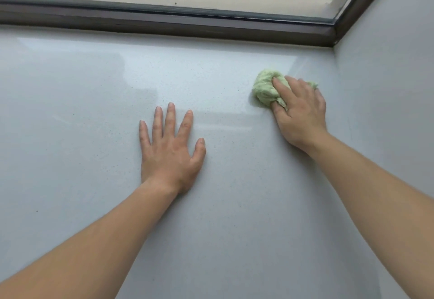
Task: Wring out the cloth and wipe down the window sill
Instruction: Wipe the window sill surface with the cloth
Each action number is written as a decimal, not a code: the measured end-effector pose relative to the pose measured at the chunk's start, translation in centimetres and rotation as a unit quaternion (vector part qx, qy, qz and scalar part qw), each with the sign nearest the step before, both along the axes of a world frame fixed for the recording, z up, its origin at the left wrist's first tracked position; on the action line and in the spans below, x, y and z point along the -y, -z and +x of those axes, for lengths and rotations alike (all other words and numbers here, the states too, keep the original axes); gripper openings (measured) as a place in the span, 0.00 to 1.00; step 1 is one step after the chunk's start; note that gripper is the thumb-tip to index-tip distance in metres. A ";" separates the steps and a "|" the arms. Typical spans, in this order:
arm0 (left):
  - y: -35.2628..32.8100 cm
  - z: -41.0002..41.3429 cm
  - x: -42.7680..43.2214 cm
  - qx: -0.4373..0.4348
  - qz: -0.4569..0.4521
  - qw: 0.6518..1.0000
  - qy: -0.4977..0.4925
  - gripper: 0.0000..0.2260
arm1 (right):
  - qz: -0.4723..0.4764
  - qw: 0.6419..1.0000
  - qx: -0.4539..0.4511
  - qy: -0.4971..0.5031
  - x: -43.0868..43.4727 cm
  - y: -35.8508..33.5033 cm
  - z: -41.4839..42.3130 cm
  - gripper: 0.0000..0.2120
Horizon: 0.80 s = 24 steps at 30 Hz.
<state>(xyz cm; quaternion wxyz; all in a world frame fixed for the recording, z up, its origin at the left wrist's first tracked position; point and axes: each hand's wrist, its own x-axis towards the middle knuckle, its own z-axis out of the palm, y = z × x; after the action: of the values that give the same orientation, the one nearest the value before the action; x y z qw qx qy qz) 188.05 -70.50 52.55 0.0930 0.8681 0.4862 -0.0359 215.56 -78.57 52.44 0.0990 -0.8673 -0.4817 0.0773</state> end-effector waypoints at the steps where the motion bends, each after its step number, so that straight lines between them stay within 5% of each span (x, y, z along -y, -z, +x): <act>1: 0.0 0.0 0.0 0.001 0.000 1.000 0.000 0.31 | -0.001 1.000 -0.003 0.016 -0.1 -0.1 0.6 0.27; 6: -0.1 -0.2 0.0 0.014 -0.004 1.000 0.001 0.31 | 0.007 0.982 -0.022 0.189 -1.2 -0.2 -3.5 0.26; 12: 0.0 -0.5 0.0 0.033 -0.009 0.999 0.007 0.31 | -0.011 1.000 -0.014 -0.001 7.5 -0.4 -11.9 0.28; 19: -1.0 -2.7 2.2 0.059 0.002 0.996 0.067 0.26 | -0.018 0.984 -0.035 0.173 7.9 -0.5 -9.2 0.26; 24: -1.0 -5.9 9.4 0.112 -0.056 0.986 0.107 0.27 | 0.000 1.000 -0.013 0.028 15.9 -0.6 -18.9 0.27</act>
<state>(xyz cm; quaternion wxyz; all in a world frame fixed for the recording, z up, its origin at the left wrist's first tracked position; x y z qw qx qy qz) 182.18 -79.92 53.52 0.1914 0.9071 0.3740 0.0247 196.66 -94.44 53.07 0.1070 -0.8793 -0.4561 0.0861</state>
